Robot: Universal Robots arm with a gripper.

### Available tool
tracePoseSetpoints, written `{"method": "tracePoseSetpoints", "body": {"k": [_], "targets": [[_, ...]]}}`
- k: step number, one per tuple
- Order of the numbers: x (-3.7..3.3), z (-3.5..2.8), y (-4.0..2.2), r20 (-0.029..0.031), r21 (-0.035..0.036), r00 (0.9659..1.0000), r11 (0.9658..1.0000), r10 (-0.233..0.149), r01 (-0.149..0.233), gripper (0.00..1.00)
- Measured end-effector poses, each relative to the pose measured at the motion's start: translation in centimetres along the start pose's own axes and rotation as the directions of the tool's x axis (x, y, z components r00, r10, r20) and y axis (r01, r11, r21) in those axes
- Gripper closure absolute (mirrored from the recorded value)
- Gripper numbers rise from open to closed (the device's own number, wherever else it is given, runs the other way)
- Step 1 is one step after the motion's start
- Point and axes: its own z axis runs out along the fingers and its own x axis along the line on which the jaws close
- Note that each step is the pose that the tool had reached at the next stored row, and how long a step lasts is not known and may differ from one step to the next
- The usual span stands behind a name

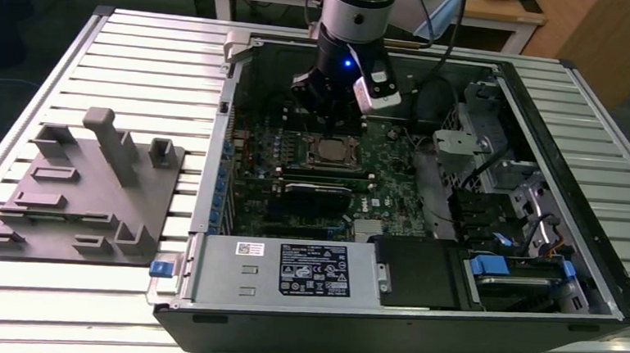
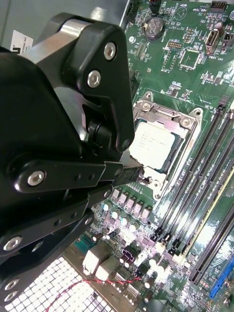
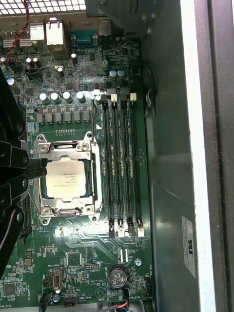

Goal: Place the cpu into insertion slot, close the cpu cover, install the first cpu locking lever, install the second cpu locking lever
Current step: 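Install the first cpu locking lever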

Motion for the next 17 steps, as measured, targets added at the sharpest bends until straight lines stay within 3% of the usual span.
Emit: {"method": "tracePoseSetpoints", "body": {"k": [5,11,17], "targets": [[0.0,0.0,0.0,-0.0002,0.0003,0.9999,0.9999,-0.015,0.015,0.89],[0.1,0.01,-0.01,-0.0012,0.0014,0.9969,0.9969,-0.078,0.078,0.89],[1.55,0.07,-0.12,-0.0012,0.0014,0.9963,0.9963,-0.086,0.086,0.89]]}}
